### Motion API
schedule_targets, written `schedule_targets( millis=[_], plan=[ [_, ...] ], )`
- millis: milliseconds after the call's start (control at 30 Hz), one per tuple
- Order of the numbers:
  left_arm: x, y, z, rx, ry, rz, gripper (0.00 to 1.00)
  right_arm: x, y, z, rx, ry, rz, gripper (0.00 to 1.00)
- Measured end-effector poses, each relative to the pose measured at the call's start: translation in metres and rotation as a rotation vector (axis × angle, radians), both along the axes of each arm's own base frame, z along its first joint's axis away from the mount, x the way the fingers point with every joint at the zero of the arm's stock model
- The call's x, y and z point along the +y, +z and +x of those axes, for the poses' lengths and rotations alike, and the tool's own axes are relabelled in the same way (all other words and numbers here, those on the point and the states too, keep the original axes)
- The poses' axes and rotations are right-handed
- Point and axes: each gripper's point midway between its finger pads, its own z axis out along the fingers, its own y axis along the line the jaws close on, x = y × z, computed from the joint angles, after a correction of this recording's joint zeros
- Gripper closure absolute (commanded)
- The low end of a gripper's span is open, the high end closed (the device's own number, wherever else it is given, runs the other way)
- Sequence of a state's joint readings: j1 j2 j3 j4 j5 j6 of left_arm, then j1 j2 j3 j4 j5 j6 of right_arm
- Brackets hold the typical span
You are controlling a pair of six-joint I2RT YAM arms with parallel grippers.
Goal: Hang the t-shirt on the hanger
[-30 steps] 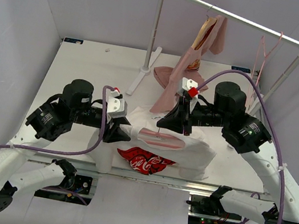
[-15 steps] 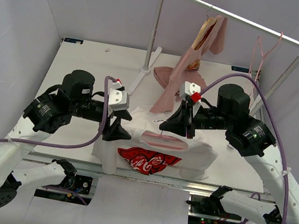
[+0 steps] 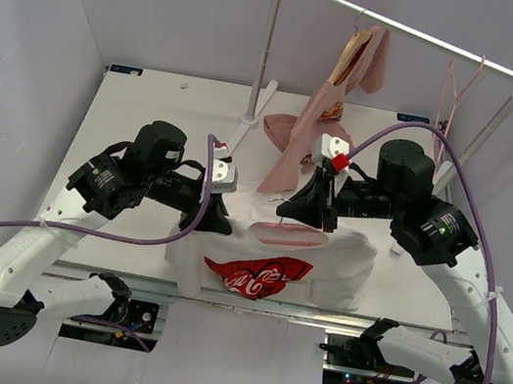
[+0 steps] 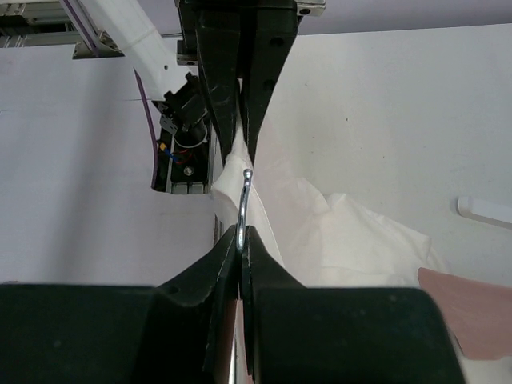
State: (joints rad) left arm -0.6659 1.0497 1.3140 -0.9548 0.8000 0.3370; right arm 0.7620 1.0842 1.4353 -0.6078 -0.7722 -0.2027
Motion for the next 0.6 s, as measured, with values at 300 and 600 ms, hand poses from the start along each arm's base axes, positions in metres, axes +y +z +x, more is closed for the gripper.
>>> schedule_targets(
  millis=[300,600],
  plan=[
    [0.006,-0.016,-0.009,-0.018,0.008,-0.038,1.0,-0.001,-0.004,-0.004,0.029,0.001,-0.018,0.09],
    [0.025,-0.018,-0.022,-0.053,0.05,-0.032,1.0,-0.035,-0.022,-0.018,-0.003,-0.082,-0.084,0.03]
  ],
)
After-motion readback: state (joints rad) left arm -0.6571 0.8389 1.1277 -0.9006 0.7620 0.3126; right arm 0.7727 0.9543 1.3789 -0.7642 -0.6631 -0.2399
